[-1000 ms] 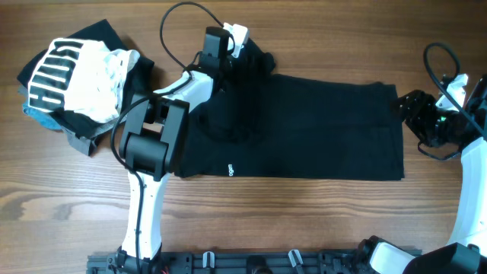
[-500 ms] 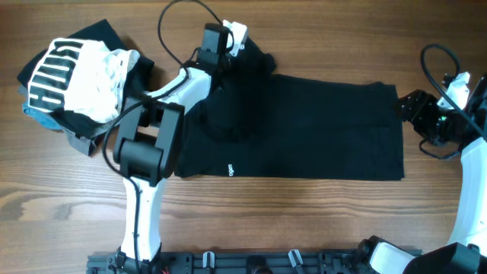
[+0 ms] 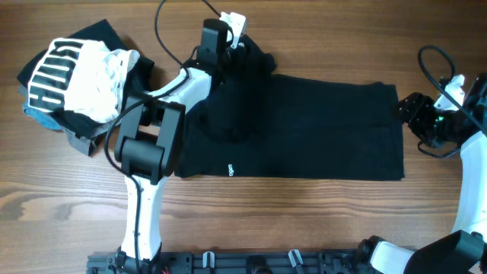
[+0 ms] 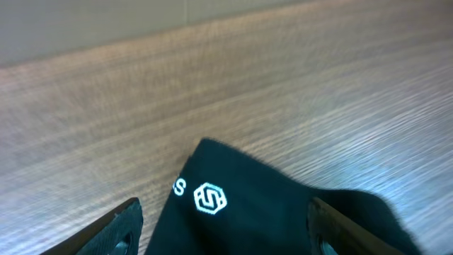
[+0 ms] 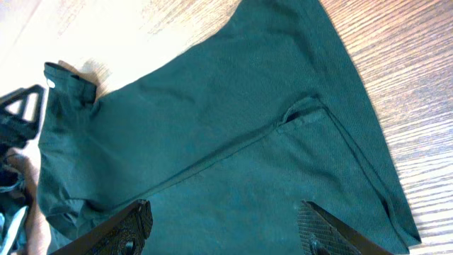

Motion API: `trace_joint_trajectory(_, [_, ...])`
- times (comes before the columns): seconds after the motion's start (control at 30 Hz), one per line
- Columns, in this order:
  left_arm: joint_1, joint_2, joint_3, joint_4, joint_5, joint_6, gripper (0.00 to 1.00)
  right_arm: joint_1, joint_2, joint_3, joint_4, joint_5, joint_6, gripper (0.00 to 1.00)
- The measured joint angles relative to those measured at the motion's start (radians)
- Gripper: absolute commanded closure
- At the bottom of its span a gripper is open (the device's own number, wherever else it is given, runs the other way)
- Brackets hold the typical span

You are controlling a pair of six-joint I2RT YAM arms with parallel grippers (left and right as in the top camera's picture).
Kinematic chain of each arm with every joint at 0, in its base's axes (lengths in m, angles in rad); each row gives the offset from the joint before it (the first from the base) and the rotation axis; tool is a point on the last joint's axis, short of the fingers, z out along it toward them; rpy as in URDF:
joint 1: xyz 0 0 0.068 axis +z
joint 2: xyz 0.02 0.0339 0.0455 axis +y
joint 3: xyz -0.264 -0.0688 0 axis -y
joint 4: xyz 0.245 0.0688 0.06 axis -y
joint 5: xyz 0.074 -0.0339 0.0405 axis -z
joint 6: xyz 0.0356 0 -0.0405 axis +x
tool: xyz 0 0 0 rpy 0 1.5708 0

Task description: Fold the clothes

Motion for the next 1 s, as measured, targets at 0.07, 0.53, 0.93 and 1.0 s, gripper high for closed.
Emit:
trace_joint_trajectory(0.07, [0.002,0.029,0.000,0.008,-0.003,0.000,0.33,0.000,0.000,0.000,-0.006,0.000,0.000,0.30])
trace_joint_trajectory(0.53, [0.007,0.061,0.002,-0.021,-0.010,0.003,0.96,0.000,0.000,0.000,-0.021,0.000,-0.001,0.29])
trace_joint_trajectory(0.93, [0.007,-0.169,0.000,-0.251,-0.010,0.003,0.96,0.000,0.044,0.000,0.328,0.032,-0.053,0.40])
trace_joint_trajectory(1.0, [0.007,-0.198,0.003,-0.290,-0.010,0.003,0.96,0.000,0.084,0.000,0.387,0.034,-0.043,0.41])
